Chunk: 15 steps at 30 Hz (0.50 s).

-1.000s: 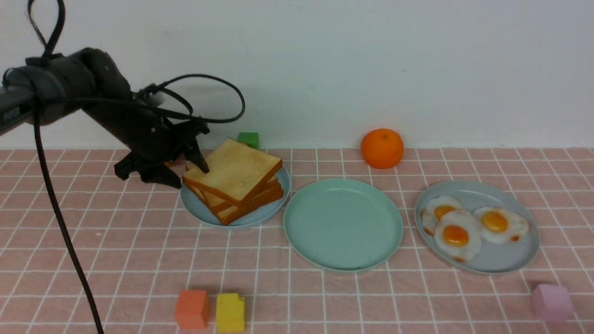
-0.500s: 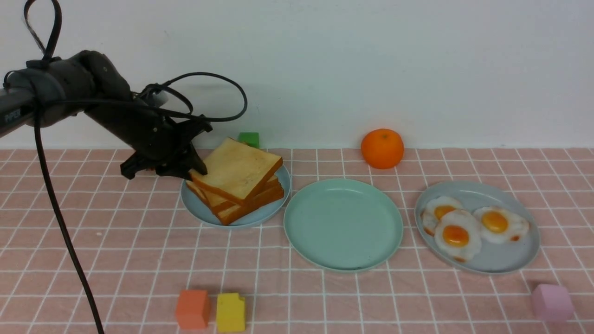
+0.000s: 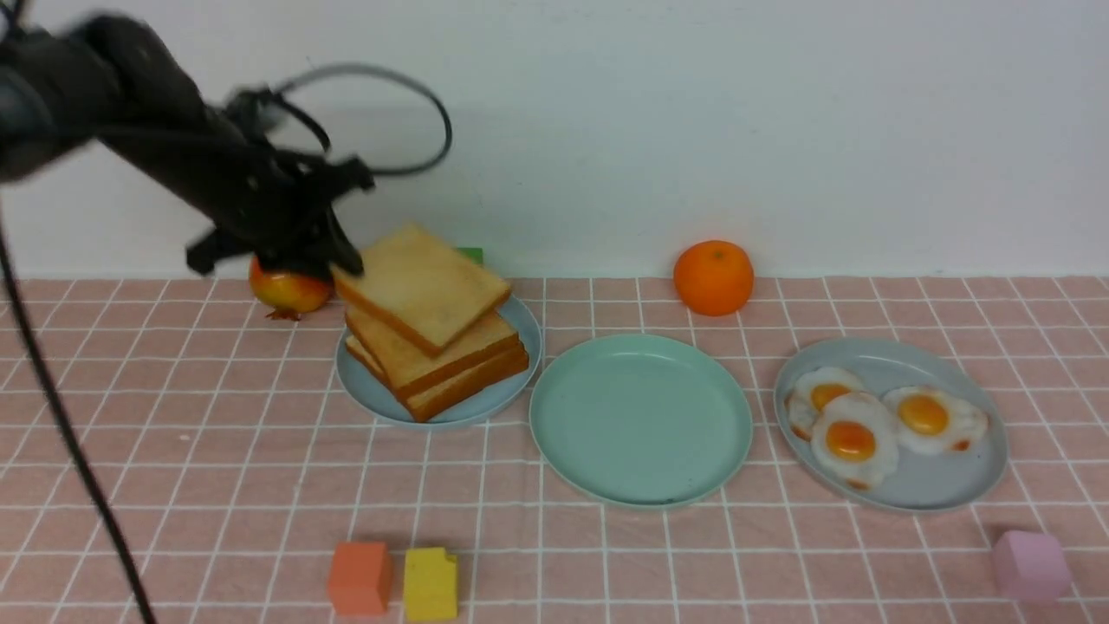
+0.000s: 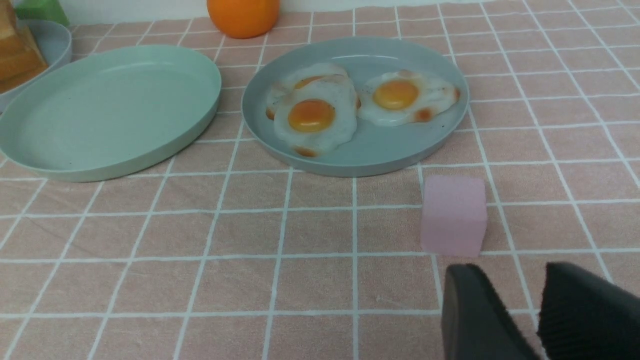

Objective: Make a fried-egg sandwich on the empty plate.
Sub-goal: Use the left arm to put a slice of bread into the empty plate in the middle

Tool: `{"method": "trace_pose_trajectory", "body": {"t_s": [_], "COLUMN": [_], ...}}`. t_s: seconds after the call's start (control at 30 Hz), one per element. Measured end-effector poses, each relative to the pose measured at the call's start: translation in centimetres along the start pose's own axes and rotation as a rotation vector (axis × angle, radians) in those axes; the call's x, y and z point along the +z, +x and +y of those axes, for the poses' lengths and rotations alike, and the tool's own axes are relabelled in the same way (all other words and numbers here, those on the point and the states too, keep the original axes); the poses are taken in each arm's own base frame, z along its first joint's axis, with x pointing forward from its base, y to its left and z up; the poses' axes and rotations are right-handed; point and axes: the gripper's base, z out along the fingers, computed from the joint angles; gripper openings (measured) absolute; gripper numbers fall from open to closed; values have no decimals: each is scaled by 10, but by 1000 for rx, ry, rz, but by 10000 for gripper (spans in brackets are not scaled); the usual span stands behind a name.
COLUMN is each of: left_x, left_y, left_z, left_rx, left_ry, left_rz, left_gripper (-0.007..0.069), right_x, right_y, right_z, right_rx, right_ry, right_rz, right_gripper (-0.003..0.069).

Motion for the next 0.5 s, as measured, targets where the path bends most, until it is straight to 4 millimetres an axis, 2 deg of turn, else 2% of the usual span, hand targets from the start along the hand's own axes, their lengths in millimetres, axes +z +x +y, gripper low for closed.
{"method": "trace_pose_trajectory", "body": {"t_s": [0.03,0.07,0.1,0.17,0.23,0.33,0.4,0.47,0.5], "left_x": [-14,-16,-31,-37,-36,-14,-4,33,39], "left_y": [1,2,8,15,28,55,62,86,88], "left_z": [-8,-10,-23,-37,-57,-87,-92,-109,-110], "left_rx": [26,35,74,112,156,206,212,234,241], "left_ry": [21,28,71,114,178,238,243,247,246], "left_rz": [-9,-8,-2,20,66,140,158,209,214], "left_gripper": [122,122,122,122,122,122,122,122,122], "right_x": [0,0,0,0,0,0,0,0,0], "right_y": [0,0,0,0,0,0,0,0,0], "right_z": [0,0,0,0,0,0,0,0,0], "right_rx": [0,0,0,0,0,0,0,0,0], "right_ry": [0,0,0,0,0,0,0,0,0], "right_rz": [0,0,0,0,0,0,0,0,0], "right_gripper": [242,242,242,242,242,242,242,242,242]}}
